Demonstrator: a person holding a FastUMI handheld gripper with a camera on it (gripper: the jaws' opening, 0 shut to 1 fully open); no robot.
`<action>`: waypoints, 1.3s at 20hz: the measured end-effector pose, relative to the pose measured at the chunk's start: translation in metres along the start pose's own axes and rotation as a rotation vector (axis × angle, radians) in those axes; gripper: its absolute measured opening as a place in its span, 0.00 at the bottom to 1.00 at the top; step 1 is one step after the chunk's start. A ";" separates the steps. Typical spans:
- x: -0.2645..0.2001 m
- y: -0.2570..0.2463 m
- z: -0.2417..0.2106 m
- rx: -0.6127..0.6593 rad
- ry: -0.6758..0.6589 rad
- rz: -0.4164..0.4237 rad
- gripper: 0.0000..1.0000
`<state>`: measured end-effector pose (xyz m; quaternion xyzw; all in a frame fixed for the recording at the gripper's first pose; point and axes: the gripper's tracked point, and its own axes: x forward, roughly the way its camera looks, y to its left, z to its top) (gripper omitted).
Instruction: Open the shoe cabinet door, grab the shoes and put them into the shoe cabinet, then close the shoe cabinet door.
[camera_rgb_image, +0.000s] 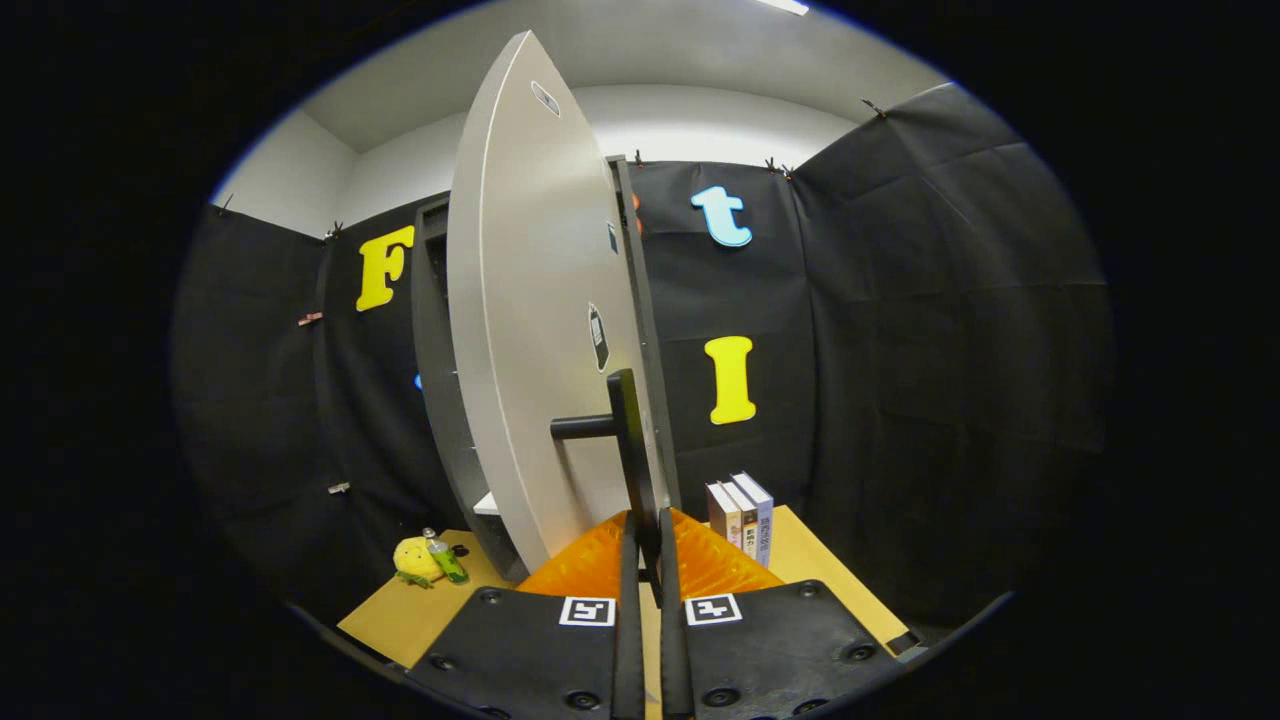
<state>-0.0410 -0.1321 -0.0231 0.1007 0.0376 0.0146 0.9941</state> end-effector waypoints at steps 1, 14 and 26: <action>0.001 -0.011 0.002 -0.015 -0.001 -0.027 0.11; -0.034 -0.043 0.026 -0.111 -0.071 -0.147 0.13; -0.084 0.060 -0.017 -0.083 -0.046 0.014 0.74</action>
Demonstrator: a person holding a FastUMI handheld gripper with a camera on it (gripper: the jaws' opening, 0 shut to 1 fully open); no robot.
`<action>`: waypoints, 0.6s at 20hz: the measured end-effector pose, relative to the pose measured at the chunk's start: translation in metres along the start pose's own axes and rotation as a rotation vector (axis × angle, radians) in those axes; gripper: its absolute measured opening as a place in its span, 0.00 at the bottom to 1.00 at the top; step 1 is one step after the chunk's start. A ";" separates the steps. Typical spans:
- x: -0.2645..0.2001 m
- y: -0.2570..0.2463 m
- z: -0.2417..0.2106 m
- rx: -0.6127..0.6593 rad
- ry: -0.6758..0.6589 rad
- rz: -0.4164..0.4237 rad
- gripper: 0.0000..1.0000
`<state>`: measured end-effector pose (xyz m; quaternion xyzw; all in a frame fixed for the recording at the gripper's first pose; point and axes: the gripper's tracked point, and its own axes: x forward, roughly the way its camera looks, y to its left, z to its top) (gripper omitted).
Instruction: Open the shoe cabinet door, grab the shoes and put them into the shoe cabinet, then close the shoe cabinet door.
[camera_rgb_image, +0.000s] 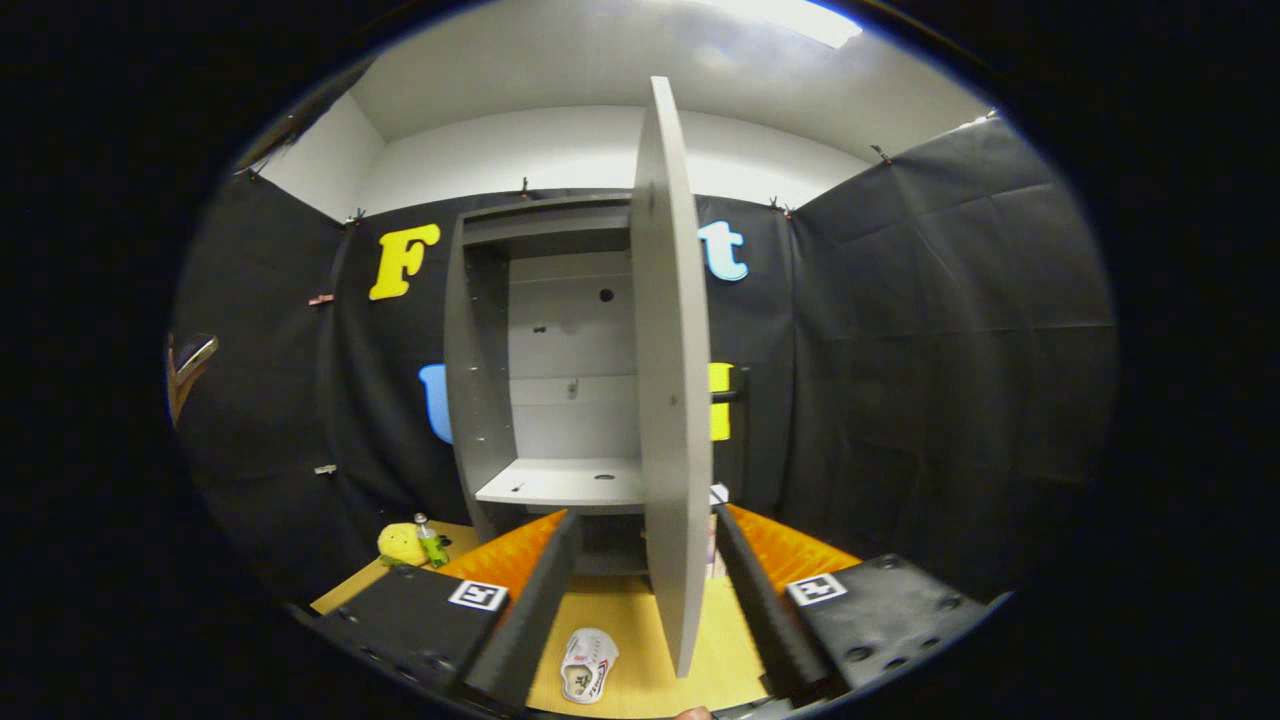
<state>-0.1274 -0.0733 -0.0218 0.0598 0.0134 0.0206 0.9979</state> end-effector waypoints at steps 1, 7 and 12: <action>0.004 0.012 -0.012 0.011 0.025 0.028 0.86; 0.019 0.066 -0.116 0.056 0.265 0.077 0.99; 0.020 0.091 -0.242 0.013 0.515 0.107 0.99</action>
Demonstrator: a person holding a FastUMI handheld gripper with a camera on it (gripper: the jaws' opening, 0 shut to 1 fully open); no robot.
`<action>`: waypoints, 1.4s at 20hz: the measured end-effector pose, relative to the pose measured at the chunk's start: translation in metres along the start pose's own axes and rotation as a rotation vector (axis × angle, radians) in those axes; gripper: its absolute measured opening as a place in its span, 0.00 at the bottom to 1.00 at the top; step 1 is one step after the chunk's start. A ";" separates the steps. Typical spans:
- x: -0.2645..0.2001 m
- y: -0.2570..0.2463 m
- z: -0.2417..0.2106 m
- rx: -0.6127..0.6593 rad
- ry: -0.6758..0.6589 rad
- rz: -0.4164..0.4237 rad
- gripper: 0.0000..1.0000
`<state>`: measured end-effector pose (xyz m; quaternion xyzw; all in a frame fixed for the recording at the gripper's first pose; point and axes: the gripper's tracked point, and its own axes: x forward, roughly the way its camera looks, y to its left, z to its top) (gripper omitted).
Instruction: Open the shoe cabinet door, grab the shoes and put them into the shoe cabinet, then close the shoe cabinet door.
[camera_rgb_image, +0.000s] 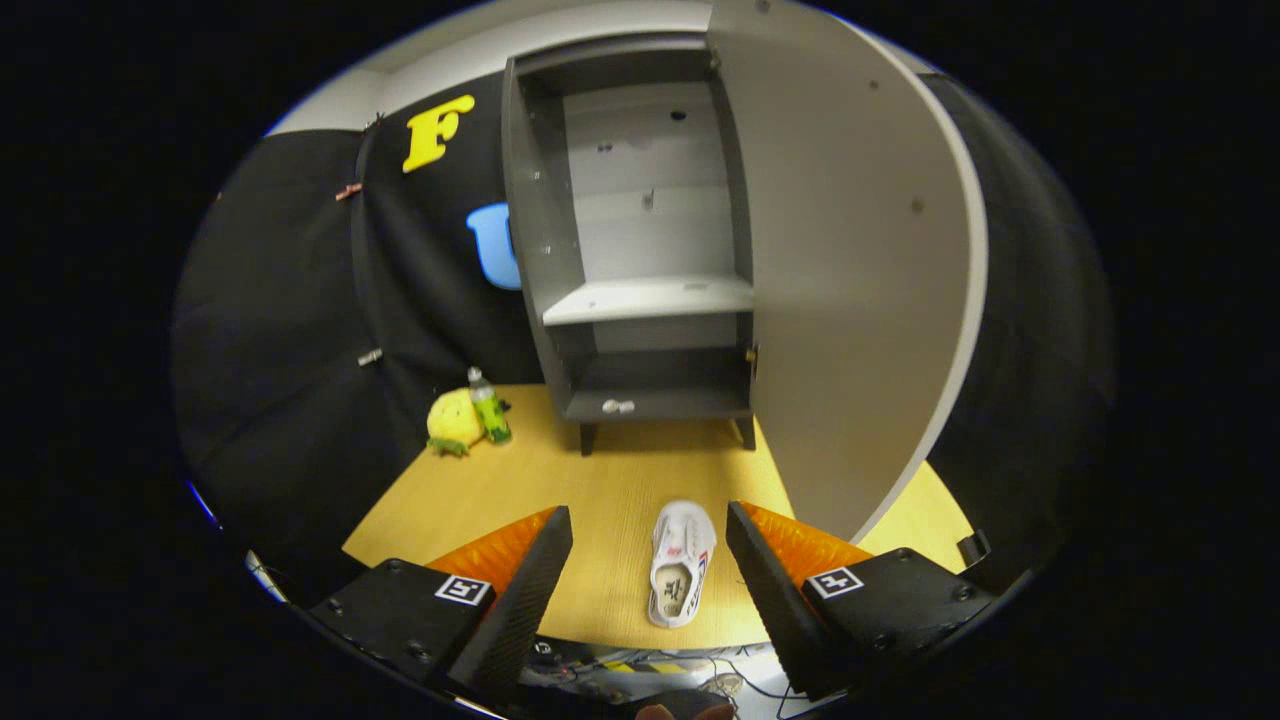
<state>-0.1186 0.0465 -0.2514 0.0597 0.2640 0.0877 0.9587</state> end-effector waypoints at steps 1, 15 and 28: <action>0.013 0.004 -0.022 -0.007 0.037 0.004 0.99; 0.188 -0.023 -0.183 0.084 0.238 -0.108 0.53; 0.245 -0.033 -0.157 0.045 0.025 -0.158 0.08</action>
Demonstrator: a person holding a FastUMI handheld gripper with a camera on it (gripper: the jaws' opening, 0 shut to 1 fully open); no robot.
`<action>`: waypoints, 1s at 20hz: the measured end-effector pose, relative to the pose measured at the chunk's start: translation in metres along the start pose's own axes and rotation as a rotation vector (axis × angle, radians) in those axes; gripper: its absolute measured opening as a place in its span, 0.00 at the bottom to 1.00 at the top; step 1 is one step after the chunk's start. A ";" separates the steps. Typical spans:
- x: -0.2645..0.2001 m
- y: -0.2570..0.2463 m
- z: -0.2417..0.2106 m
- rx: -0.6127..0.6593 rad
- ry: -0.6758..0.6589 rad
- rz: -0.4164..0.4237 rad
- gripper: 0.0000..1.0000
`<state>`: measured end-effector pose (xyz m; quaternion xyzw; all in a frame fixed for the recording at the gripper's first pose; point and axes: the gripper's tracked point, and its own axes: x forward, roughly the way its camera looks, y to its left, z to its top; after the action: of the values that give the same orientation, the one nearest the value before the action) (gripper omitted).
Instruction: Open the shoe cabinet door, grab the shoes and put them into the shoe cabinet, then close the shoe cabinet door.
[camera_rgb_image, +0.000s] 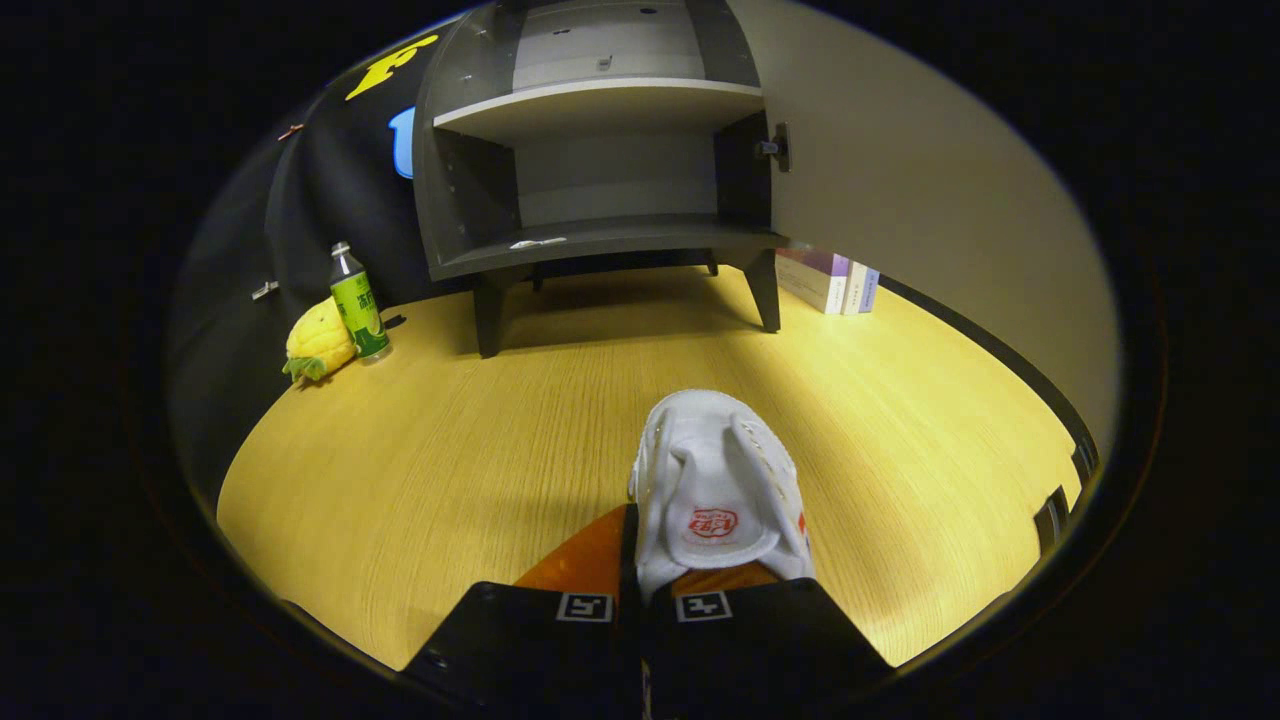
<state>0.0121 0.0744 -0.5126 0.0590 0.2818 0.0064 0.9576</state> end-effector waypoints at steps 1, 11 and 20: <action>0.005 -0.001 0.003 0.002 0.002 0.011 0.08; -0.044 -0.012 0.072 -0.014 -0.088 0.046 0.05; -0.127 0.016 0.216 0.010 -0.218 0.079 0.05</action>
<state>0.0225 0.0607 -0.2619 0.0754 0.1734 0.0363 0.9813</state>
